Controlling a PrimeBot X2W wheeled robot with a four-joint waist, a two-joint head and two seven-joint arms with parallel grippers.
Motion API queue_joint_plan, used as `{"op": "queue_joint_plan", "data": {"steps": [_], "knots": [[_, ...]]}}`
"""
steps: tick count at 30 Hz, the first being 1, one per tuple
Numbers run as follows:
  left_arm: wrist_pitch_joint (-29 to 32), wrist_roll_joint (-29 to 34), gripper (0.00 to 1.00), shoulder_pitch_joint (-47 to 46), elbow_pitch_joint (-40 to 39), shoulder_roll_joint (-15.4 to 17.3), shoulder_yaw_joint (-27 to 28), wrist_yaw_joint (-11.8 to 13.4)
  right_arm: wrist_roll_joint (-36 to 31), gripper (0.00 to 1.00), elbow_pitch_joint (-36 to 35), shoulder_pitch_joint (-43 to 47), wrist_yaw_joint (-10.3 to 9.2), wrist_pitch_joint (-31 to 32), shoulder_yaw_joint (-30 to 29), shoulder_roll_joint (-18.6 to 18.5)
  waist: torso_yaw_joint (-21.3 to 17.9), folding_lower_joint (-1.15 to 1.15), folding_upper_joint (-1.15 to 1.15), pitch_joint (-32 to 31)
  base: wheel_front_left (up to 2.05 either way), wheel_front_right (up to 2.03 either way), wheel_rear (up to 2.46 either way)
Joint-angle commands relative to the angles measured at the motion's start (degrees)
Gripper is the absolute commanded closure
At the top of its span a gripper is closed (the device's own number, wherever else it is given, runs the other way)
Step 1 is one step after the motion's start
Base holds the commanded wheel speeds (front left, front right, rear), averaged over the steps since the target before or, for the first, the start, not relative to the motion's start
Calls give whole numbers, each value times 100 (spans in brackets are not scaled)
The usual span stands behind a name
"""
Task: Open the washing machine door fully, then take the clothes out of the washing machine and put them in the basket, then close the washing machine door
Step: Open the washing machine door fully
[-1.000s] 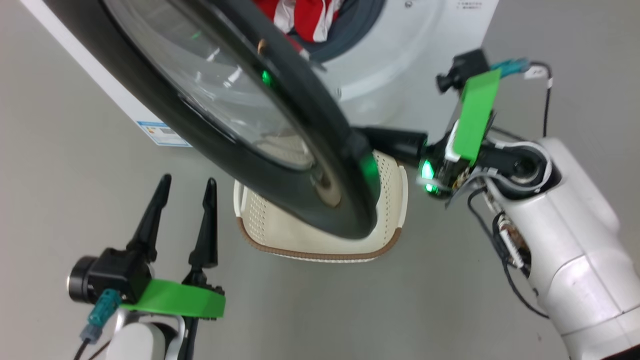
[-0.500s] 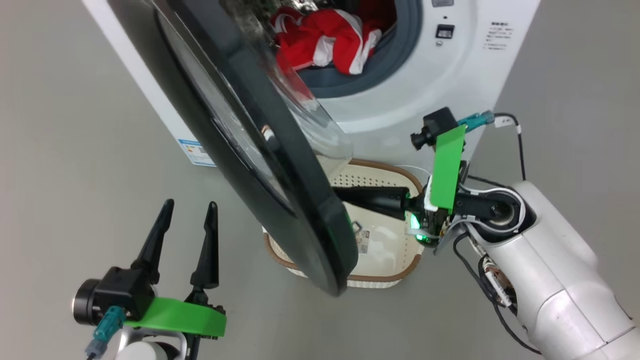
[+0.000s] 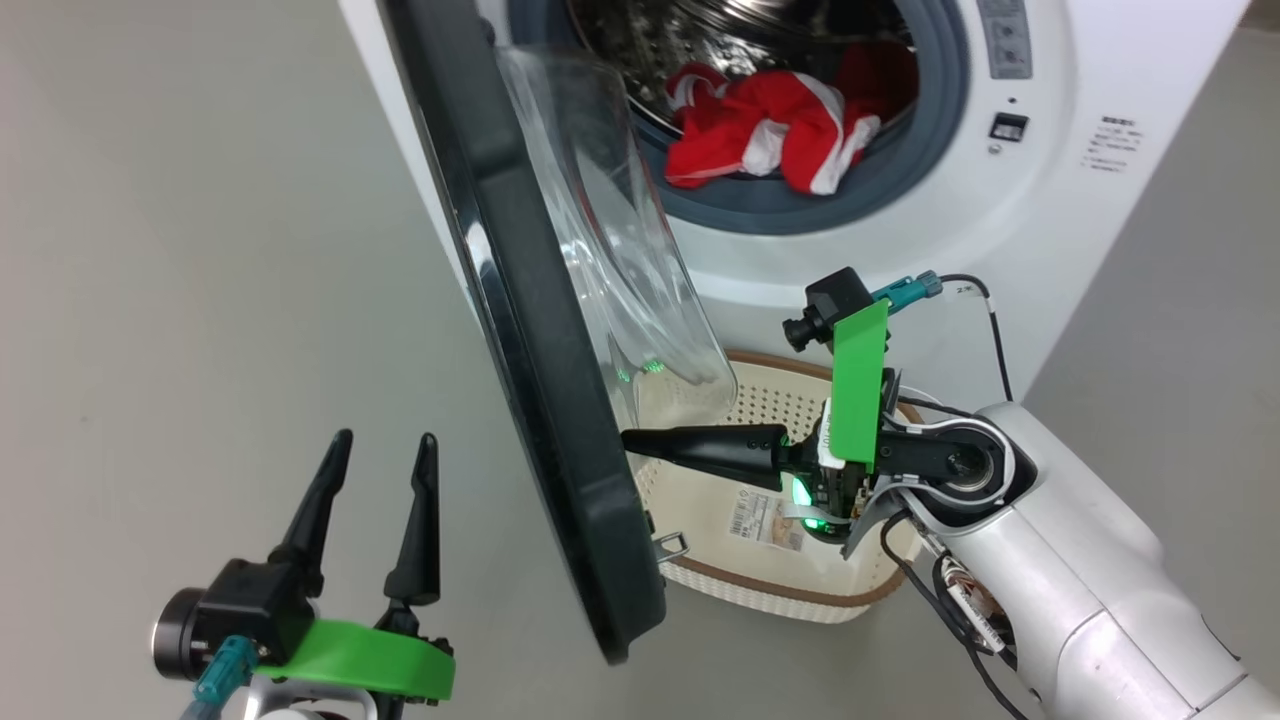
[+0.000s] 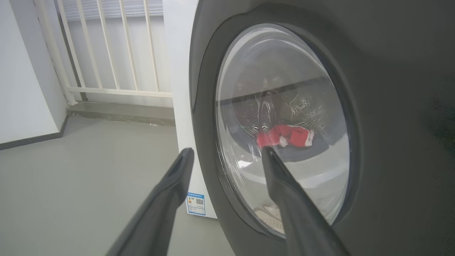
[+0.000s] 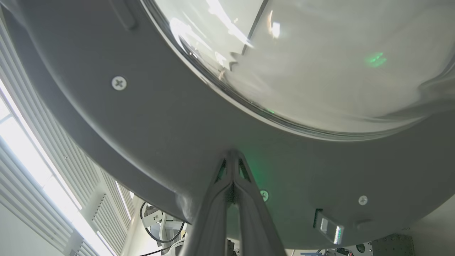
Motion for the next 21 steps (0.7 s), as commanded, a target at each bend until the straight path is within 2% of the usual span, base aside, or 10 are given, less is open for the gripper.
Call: {"op": "queue_joint_plan", "data": {"steps": [1, 9, 21], "knots": [[-69, -39, 0, -31, -116, 133, 163, 39, 104, 100, -190, 38, 30, -60, 110, 191, 210, 0, 0, -156, 0, 0, 0], [-69, -43, 0, 93, -85, 133, 205, 28, 267, 100, -267, 109, 30, -177, 290, 191, 480, 0, 0, -346, 0, 0, 0], [-69, -52, 0, 200, -105, 133, 247, 36, 294, 100, -201, 140, 30, -374, 459, 192, 531, 0, 0, -410, 0, 0, 0]]}}
